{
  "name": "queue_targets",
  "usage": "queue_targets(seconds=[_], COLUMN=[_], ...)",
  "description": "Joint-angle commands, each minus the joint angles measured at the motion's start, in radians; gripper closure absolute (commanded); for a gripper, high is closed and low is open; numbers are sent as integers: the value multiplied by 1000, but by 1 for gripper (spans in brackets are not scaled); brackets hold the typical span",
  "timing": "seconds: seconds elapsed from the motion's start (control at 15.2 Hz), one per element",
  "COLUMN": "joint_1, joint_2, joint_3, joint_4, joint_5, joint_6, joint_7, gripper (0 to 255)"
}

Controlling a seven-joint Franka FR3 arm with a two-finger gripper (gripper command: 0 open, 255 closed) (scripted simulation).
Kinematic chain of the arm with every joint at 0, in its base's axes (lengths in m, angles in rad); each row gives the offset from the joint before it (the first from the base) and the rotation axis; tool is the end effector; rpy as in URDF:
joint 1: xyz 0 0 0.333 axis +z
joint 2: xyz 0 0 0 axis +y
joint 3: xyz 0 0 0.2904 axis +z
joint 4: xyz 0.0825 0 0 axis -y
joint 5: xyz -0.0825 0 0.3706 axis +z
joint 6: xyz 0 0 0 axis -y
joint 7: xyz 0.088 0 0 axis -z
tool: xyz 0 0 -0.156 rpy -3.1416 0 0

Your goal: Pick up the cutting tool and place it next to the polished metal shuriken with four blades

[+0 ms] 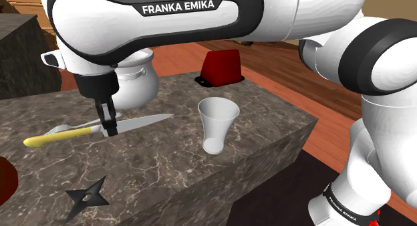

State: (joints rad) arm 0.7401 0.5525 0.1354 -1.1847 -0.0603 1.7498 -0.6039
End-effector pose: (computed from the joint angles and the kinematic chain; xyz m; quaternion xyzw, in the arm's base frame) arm 0.4636 0.5132 0.4043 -0.7421 -0.6702 -0.0077 0.0068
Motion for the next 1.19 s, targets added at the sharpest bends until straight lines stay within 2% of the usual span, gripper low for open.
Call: queue_targets(seconds=[0.0, 0.66, 0.73, 1.06, 1.12], joint_1=[-2, -3, -3, -3, -2], joint_2=[-3, -3, -3, -3, -3], joint_3=[0, 0, 0, 0, 0], joint_4=[-35, -55, -55, -55, -22], joint_5=[0, 0, 0, 0, 0], joint_6=[33, 53, 53, 53, 19], joint_7=[-1, 0, 0, 0, -1], gripper=[255, 255, 0, 0, 0])
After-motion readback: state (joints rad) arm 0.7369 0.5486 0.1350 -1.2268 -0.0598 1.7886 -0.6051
